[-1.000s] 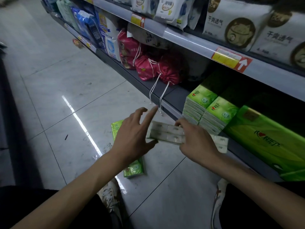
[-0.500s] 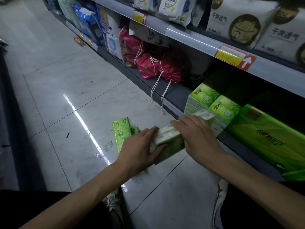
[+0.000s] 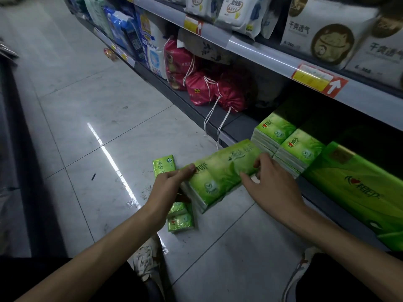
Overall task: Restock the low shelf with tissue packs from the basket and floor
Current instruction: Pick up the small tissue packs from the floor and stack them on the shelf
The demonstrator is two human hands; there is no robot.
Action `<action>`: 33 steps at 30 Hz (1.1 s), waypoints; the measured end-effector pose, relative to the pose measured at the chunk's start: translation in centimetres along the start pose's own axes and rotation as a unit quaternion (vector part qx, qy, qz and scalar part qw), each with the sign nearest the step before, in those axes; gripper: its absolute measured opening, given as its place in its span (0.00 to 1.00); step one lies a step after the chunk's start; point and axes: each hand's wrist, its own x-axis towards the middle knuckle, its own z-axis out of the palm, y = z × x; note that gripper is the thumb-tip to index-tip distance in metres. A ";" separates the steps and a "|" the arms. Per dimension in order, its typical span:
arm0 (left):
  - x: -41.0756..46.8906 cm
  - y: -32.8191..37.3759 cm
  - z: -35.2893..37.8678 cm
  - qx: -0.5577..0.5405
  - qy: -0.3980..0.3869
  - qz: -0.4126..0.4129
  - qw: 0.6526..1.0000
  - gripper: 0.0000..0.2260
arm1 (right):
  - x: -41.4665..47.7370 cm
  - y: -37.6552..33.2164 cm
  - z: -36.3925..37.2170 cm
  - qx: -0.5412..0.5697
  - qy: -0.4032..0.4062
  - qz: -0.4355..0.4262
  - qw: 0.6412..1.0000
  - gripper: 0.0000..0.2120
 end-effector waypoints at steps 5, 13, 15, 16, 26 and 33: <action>-0.1 1.9 0.6 -0.067 -0.005 0.013 0.998 0.17 | -0.8 -1.2 -1.5 0.219 0.012 0.032 0.975 0.14; -0.6 3.6 3.8 -0.074 -0.083 0.022 0.994 0.19 | -2.6 -2.2 -3.1 0.472 -0.061 0.107 0.873 0.39; -0.7 3.9 5.0 -0.063 -0.082 0.025 0.994 0.19 | -3.1 -2.2 -3.2 0.486 -0.068 0.109 0.865 0.47; -0.7 4.0 5.5 -0.055 -0.083 0.031 0.995 0.20 | -3.3 -2.0 -3.3 0.489 -0.066 0.108 0.863 0.49; 0.9 4.9 11.4 -0.002 -0.123 0.045 0.991 0.24 | -2.6 1.5 -5.3 0.606 -0.027 0.186 0.773 0.49; 2.9 5.2 15.8 0.015 -0.166 0.024 0.986 0.26 | -0.5 4.5 -5.4 0.659 -0.007 0.256 0.707 0.51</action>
